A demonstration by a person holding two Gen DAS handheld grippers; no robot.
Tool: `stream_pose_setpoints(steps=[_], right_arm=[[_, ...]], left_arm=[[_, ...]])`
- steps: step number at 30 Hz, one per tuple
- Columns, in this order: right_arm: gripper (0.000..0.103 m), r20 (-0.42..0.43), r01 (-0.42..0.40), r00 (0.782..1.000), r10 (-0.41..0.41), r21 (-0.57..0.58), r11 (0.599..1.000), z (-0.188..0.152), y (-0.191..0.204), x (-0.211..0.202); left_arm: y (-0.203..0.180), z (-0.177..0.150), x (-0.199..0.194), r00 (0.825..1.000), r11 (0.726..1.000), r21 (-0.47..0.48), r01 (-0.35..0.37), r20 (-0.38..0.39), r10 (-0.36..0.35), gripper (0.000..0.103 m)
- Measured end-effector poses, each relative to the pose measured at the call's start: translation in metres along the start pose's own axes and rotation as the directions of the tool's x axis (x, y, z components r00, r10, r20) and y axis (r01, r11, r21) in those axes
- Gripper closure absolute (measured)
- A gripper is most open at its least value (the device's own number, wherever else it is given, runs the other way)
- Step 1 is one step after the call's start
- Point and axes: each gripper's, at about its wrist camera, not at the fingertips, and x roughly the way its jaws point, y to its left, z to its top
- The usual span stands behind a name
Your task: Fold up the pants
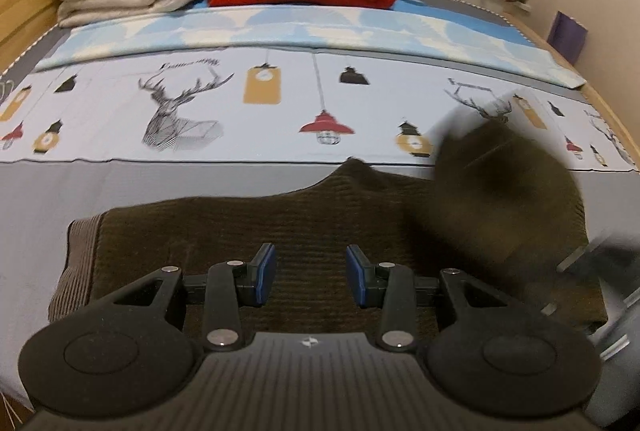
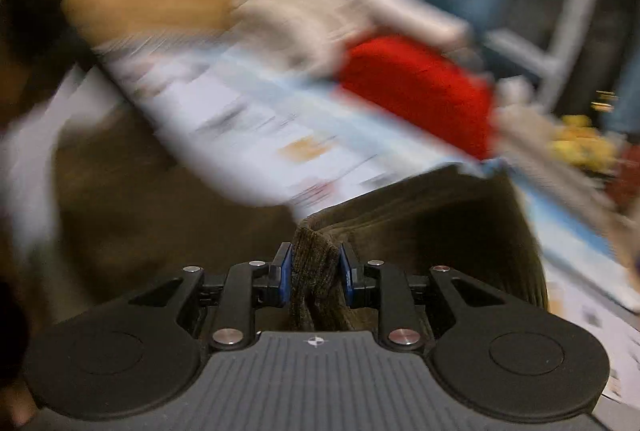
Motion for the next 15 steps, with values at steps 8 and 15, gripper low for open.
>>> stream_pose_setpoints(steps=[8, 15], right_arm=[[0.077, -0.190, -0.091, 0.980, 0.067, -0.119, 0.989, 0.003, 0.043, 0.044], [0.073, -0.228, -0.339, 0.926, 0.301, -0.149, 0.929, -0.008, 0.055, 0.024]], left_arm=[[0.020, -0.008, 0.003, 0.999, 0.999, -0.027, -0.019, -0.039, 0.018, 0.061], [0.013, -0.005, 0.006, 0.999, 1.000, -0.018, -0.012, -0.044, 0.012, 0.061]])
